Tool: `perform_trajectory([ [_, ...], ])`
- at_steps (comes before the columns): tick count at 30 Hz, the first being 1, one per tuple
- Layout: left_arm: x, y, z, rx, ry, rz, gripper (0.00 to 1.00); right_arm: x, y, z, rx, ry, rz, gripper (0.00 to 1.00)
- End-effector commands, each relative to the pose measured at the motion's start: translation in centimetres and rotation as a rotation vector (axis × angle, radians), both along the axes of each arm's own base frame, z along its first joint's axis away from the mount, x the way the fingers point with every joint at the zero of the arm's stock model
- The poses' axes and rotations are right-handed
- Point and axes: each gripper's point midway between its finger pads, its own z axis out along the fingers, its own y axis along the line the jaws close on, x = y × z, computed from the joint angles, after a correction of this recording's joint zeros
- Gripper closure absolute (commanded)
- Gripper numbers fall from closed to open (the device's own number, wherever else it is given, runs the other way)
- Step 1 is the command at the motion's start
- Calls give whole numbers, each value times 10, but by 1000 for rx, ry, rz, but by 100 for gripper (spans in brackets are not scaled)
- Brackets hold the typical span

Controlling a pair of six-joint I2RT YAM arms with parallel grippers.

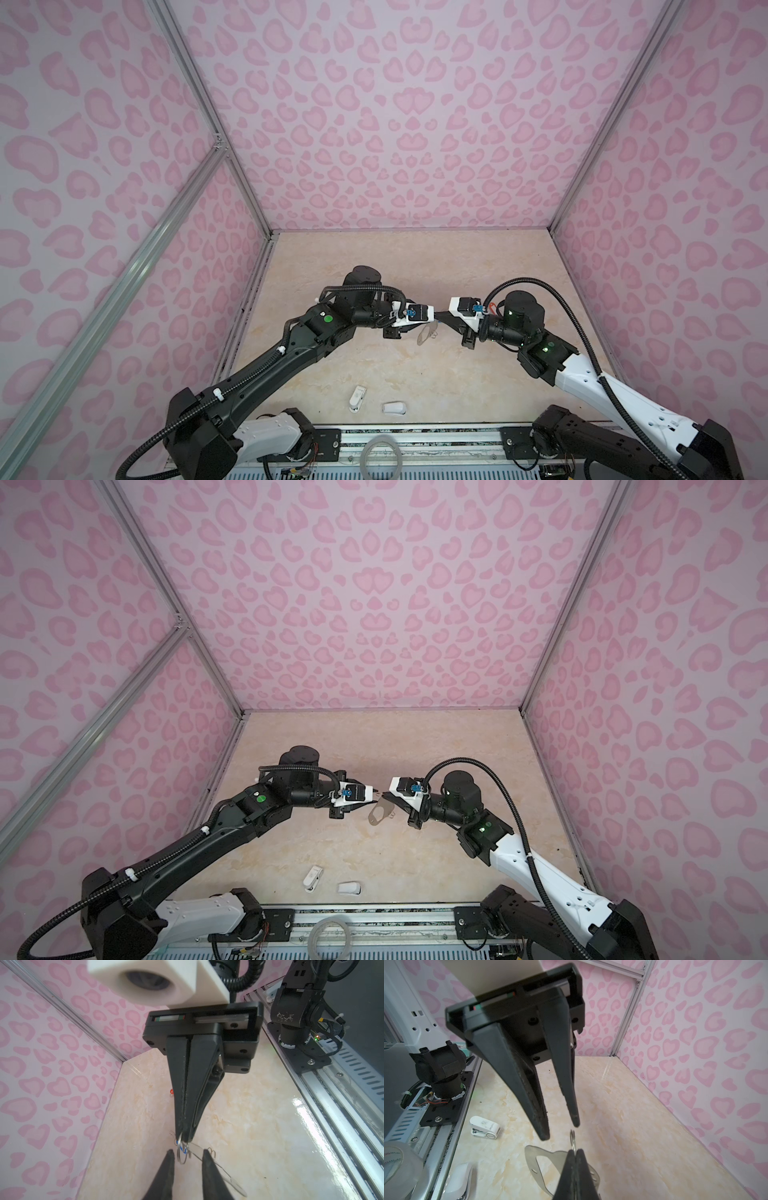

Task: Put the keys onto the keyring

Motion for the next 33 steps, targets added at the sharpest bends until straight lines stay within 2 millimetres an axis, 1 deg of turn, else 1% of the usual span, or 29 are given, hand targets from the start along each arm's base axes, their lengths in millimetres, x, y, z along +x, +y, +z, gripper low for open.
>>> perform_trajectory([
  [1, 1, -2, 0, 15, -20, -8, 76, 0, 2, 1, 3, -3, 13, 100],
  [10, 7, -5, -1, 21, -26, 8, 80, 1, 6, 1, -5, 6, 29, 100],
  [13, 8, -5, -3, 24, -25, 10, 86, 2, 7, -1, -10, 10, 34, 100],
  [15, 8, -5, -3, 23, -21, 8, 92, 2, 8, -3, -15, 13, 35, 100],
  [16, 8, -6, -2, 20, -21, 9, 96, 2, 8, -3, -15, 13, 35, 100],
  [19, 9, -7, 0, 6, -7, 17, 97, 4, 7, -1, -10, 5, 26, 100],
  [20, 11, -8, 2, -5, -2, 26, 97, 5, 6, -1, -11, 3, 14, 95],
  [21, 12, -8, 2, -13, 8, 33, 97, 6, 4, 0, -17, -4, 1, 88],
  [25, 13, -9, 13, -86, 71, 41, 97, 8, -10, -2, -31, -32, -62, 77],
  [29, 13, -10, 25, -194, 127, 34, 97, 7, -21, -2, 1, -38, -103, 75],
  [33, 16, -9, 35, -292, 166, 34, 97, 7, -25, -2, 41, -40, -119, 74],
])
